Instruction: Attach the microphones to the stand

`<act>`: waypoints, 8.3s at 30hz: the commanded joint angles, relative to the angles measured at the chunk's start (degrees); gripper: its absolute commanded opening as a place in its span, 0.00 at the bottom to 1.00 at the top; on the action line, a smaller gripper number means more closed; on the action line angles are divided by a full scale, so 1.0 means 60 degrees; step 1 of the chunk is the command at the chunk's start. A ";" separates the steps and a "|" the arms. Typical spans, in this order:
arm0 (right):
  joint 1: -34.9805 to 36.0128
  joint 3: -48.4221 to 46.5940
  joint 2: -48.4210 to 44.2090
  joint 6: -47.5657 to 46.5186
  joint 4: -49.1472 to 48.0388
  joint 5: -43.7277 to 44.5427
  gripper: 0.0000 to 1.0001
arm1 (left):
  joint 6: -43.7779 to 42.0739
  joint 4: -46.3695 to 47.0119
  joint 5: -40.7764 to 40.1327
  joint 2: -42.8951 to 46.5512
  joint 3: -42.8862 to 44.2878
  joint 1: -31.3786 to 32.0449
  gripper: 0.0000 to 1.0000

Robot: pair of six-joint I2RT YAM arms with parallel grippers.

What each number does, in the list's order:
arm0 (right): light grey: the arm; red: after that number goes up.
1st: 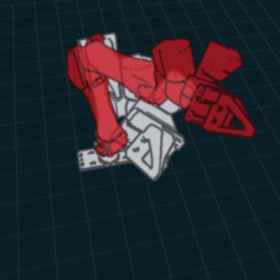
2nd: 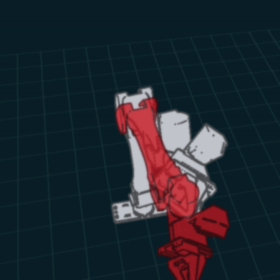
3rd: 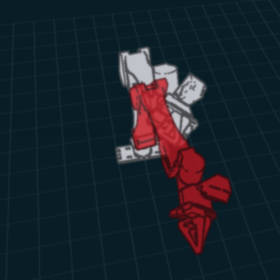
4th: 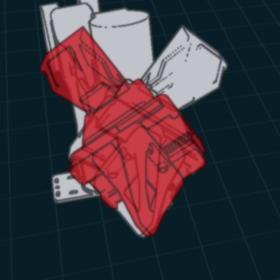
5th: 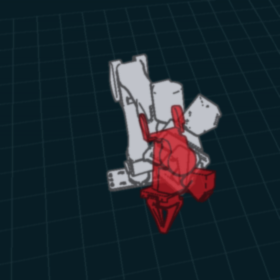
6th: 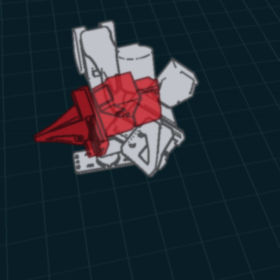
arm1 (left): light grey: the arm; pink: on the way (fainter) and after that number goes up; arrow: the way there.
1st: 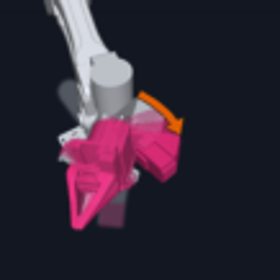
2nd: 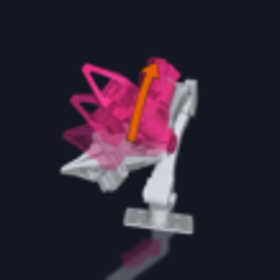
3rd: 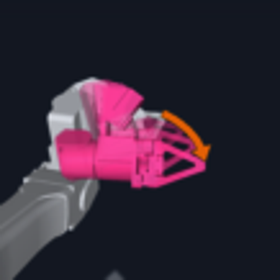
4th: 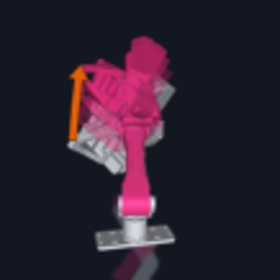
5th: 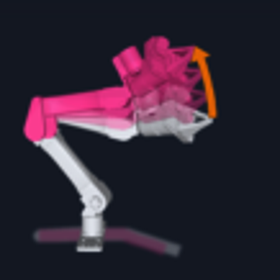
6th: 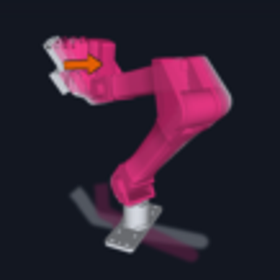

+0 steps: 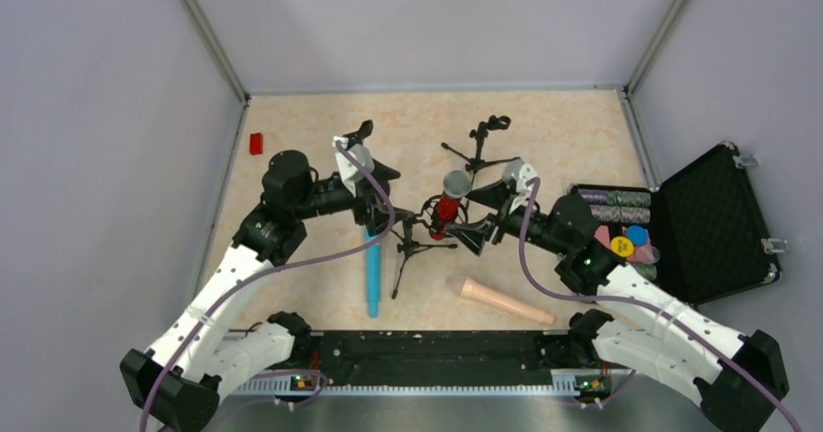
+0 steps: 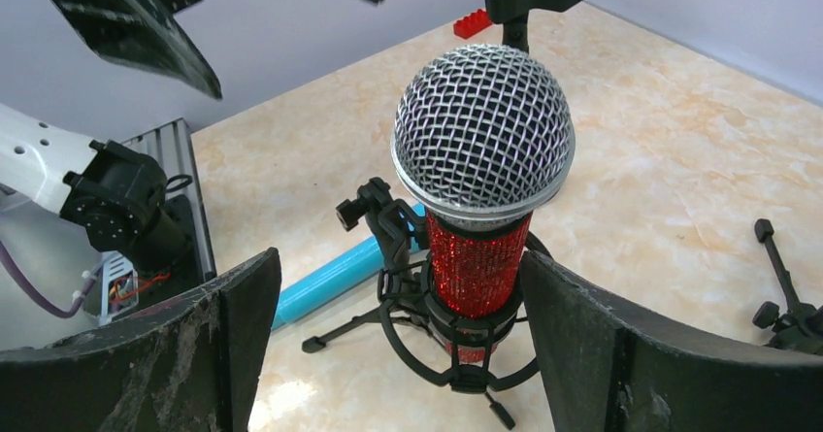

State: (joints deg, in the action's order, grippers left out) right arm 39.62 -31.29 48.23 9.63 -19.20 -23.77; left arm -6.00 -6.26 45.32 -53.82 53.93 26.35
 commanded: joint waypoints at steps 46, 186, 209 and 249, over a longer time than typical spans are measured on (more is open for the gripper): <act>0.0048 0.1153 -0.0350 0.0607 -0.1369 -0.0252 0.92 | -0.1191 -0.0352 -0.1694 -0.2228 -0.0944 0.1011 0.45; 0.0050 0.2322 -0.0463 0.0455 -0.0803 0.0679 0.98 | 0.0800 0.9513 -0.7722 -1.2383 0.9609 -0.0727 0.00; 0.0048 0.2300 -0.0229 0.0464 -0.0902 0.0753 0.98 | -0.0050 0.8588 -1.1178 -1.2793 1.0082 -0.0107 0.00; 0.0048 0.2368 -0.0340 0.0810 -0.0980 0.0628 0.98 | -0.0031 0.9599 -0.9558 -1.0143 0.7090 0.0029 0.92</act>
State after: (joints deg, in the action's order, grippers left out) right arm 39.59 -17.26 46.72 13.39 -21.87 -19.51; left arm -8.47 48.93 -17.87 -123.07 100.33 26.30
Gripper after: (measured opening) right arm 0.985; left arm 0.887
